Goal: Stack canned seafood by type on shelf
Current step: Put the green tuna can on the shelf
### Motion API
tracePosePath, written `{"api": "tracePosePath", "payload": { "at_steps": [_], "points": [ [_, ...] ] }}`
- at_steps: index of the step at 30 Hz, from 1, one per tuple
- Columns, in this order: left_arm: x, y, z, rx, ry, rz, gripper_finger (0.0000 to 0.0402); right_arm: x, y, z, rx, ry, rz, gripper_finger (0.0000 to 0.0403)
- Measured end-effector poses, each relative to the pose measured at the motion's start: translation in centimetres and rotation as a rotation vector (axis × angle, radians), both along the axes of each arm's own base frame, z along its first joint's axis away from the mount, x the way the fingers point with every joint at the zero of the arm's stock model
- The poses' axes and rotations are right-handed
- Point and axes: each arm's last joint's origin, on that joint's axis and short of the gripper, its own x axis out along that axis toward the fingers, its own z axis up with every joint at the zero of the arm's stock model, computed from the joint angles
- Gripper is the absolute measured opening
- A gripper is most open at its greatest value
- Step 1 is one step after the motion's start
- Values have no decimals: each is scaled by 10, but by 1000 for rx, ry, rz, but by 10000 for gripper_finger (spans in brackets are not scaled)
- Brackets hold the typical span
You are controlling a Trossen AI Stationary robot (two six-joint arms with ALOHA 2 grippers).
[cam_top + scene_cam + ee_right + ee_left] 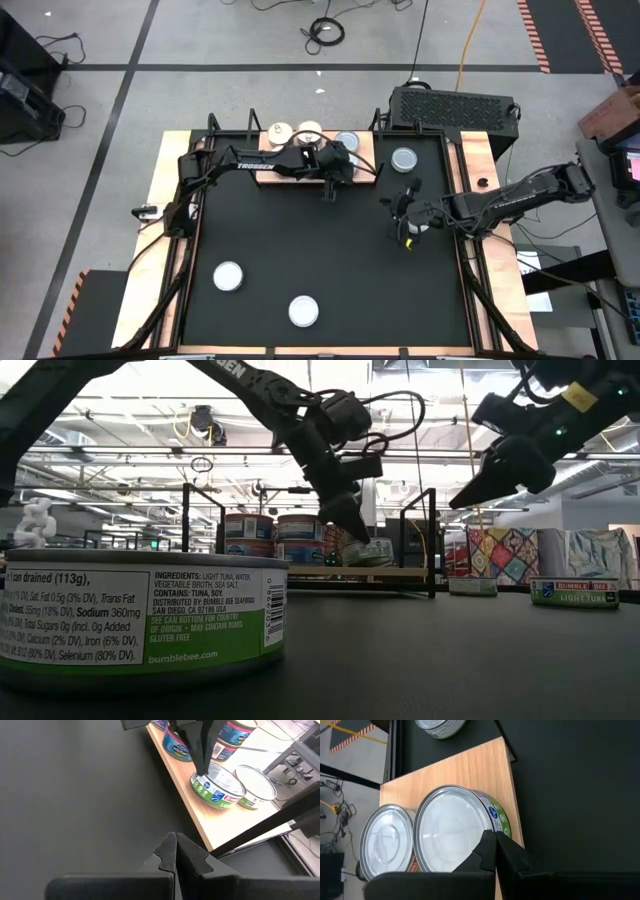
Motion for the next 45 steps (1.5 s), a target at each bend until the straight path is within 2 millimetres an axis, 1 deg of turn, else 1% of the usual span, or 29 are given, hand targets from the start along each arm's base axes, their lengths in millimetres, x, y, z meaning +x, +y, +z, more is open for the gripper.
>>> {"api": "tracePosePath", "payload": {
  "at_steps": [5,15,18,26,42,45],
  "points": [
    [0,4,0,-8,-9,-10,0,0,-4,0,-1,-2,-18,0],
    [-6,23,1,-6,-19,34,0,1,-6,1,-11,-1,-21,0],
    [-5,22,1,-15,-21,28,0,1,-6,1,-16,-3,-17,0],
    [0,5,1,-30,-23,-18,0,1,-6,1,-15,-5,-17,0],
    [-3,6,-2,-37,12,-13,0,2,-6,1,-12,-6,-13,0],
    [-3,7,-2,-36,11,-12,7,2,-5,1,4,-4,8,0]
  ]
}}
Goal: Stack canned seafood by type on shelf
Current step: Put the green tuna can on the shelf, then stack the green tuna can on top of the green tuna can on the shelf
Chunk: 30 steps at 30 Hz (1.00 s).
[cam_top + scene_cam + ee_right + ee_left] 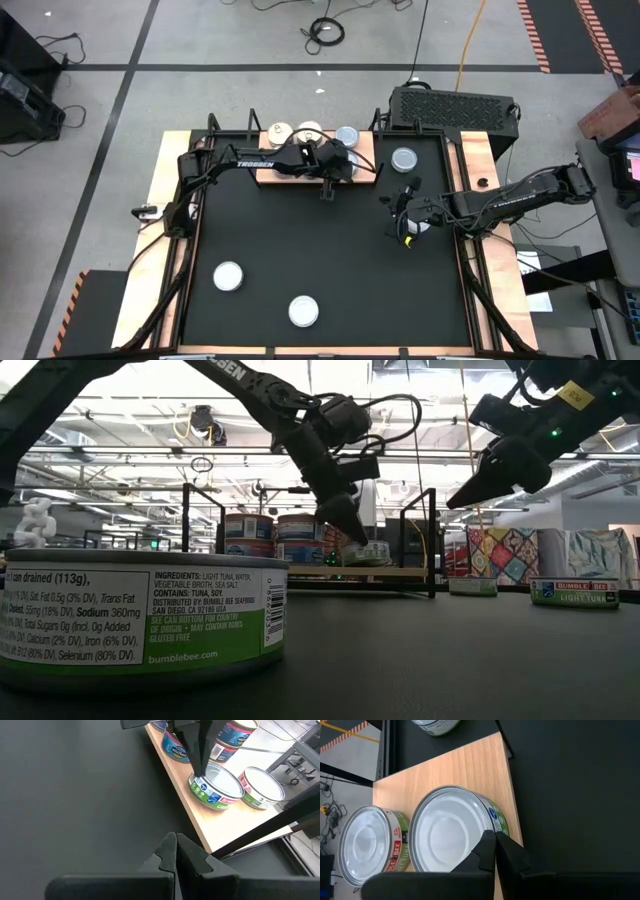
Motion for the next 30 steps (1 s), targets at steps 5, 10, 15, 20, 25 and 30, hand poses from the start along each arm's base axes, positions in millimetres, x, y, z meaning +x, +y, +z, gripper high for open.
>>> {"api": "tracePosePath", "payload": {
  "at_steps": [5,10,15,20,25,30],
  "points": [
    [1,0,0,2,-7,0,25,0,0,0,1,0,2,0],
    [1,0,1,3,-8,0,34,0,1,0,13,2,18,0],
    [0,-1,2,42,2,34,36,0,1,0,14,2,19,0],
    [-5,-19,30,8,-65,58,36,0,1,0,19,-1,17,0],
    [-23,-47,57,-85,-26,61,36,0,3,0,37,-10,23,0],
    [-53,-79,84,-373,26,45,37,2,13,2,69,-35,103,0]
  ]
}}
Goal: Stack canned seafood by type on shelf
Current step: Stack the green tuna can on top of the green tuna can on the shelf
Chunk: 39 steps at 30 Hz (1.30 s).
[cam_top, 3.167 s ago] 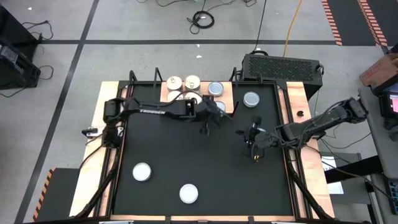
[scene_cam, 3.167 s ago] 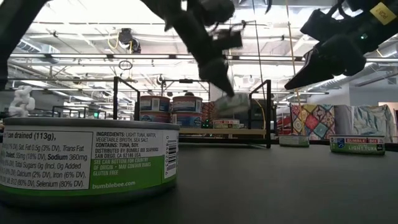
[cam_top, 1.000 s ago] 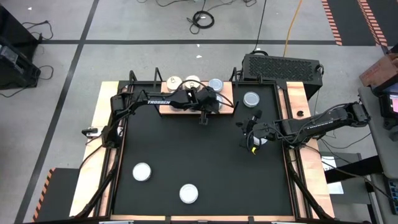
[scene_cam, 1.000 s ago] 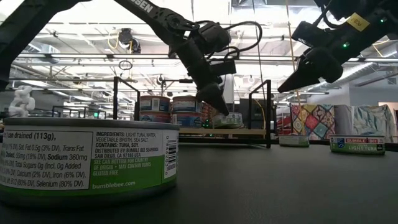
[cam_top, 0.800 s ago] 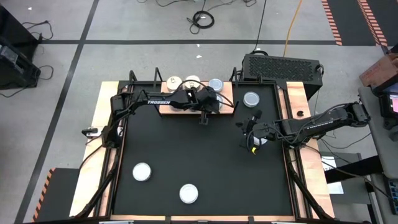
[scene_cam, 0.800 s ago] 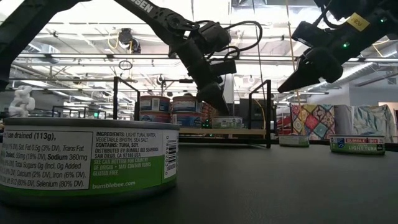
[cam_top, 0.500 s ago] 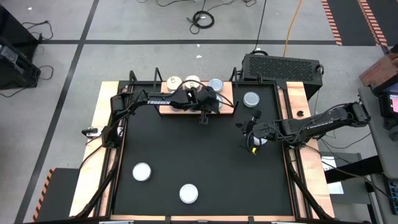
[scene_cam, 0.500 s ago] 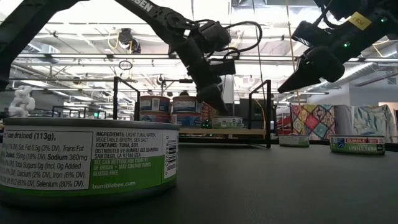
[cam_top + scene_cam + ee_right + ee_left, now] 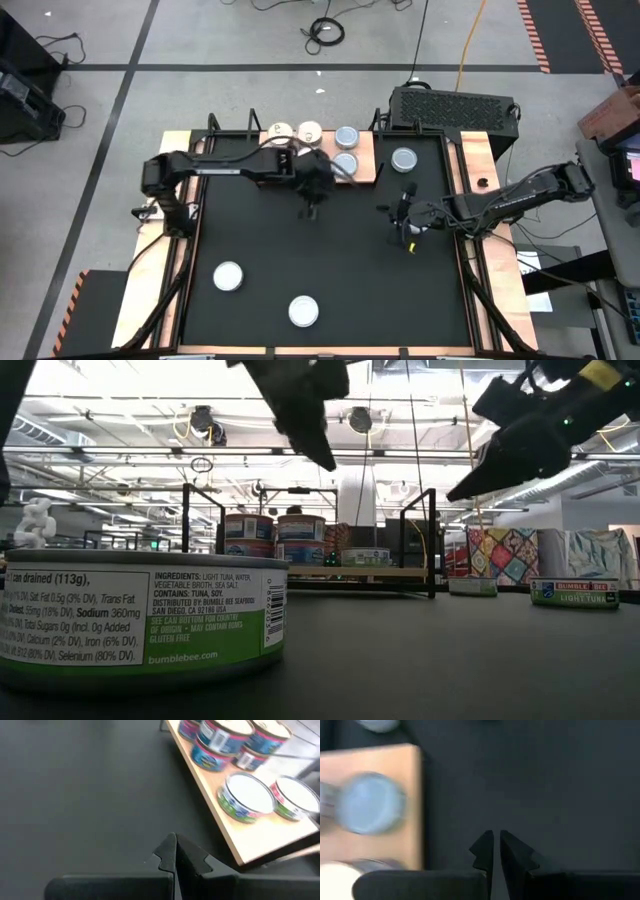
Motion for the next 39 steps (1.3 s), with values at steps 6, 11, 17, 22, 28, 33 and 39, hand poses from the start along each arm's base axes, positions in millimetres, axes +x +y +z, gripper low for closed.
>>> {"api": "tracePosePath", "payload": {
  "at_steps": [6,11,17,22,28,33,39],
  "points": [
    [-26,-33,14,-163,81,94,37,1,13,4,6,-50,65,0],
    [-41,-89,9,-259,149,100,40,2,28,12,26,-134,135,0],
    [-61,-147,-5,-269,243,239,88,4,47,30,59,-195,213,0],
    [-75,-178,-10,-249,252,307,159,8,59,34,106,-221,240,0],
    [-99,-194,-15,-176,387,348,222,17,67,26,168,-240,226,0],
    [-125,-197,-25,-76,520,442,230,23,70,13,196,-191,209,0],
    [-162,-181,-42,-207,512,515,230,30,77,-1,274,-116,306,0]
  ]
}}
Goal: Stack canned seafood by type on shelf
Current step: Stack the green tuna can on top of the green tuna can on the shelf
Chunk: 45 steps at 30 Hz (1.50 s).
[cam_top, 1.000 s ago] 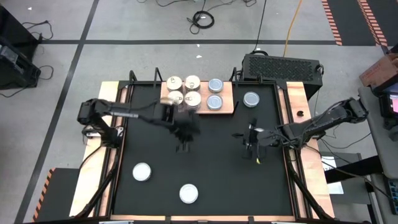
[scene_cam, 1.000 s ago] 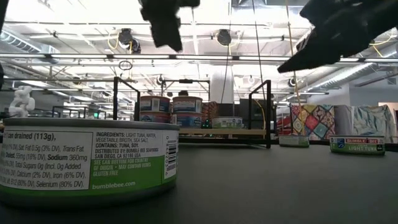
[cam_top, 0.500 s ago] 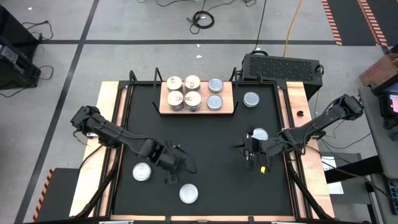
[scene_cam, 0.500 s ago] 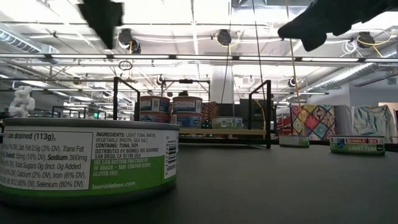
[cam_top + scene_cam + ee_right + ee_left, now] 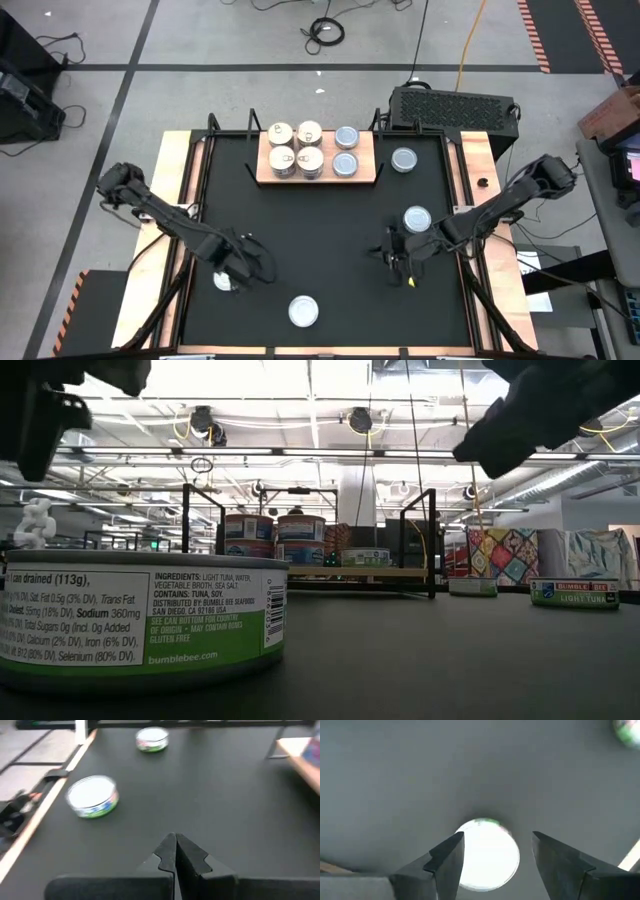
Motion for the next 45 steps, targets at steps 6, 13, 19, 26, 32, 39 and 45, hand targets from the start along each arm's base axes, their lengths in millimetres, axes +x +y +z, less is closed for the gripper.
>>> {"api": "tracePosePath", "payload": {
  "at_steps": [6,13,19,26,32,39,45],
  "points": [
    [-41,31,-6,-119,-143,145,230,3,3,-5,4,11,39,0],
    [-81,56,-23,-186,-208,258,230,3,2,-4,-33,7,55,0],
    [-87,60,-40,-136,-173,183,230,3,2,-5,-40,7,58,0],
    [-78,55,-46,-83,-194,-50,230,3,2,-5,-37,7,56,0],
    [-73,52,-51,-41,-188,-230,230,3,2,-5,-37,8,56,0],
    [-70,50,-57,-22,-151,-251,230,3,2,-5,-38,9,55,0],
    [-69,50,-58,-21,-146,-246,230,3,2,-5,-38,9,55,0]
  ]
}}
